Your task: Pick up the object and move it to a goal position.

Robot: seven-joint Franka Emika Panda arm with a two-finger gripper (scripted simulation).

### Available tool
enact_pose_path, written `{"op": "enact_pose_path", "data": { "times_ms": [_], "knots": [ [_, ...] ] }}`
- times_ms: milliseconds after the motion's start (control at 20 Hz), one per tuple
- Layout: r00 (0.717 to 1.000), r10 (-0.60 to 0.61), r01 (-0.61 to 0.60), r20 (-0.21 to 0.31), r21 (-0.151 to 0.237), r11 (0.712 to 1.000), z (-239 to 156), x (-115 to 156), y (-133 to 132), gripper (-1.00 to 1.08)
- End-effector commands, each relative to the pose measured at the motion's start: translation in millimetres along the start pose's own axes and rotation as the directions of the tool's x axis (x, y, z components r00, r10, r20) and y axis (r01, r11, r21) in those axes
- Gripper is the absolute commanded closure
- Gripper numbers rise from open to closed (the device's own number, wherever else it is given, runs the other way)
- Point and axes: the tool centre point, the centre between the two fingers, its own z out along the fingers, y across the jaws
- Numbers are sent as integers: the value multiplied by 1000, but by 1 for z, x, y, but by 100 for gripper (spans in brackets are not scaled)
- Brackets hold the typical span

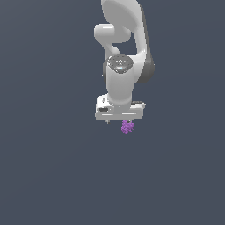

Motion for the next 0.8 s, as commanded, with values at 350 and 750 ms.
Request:
{"op": "enact_pose_path", "data": {
  "times_ms": [350, 750],
  "knots": [
    [997, -80, 80, 2, -4, 997, 7, -3, -4, -92],
    [966, -258, 258, 7, -11, 966, 21, -12, -14, -92]
  ]
}}
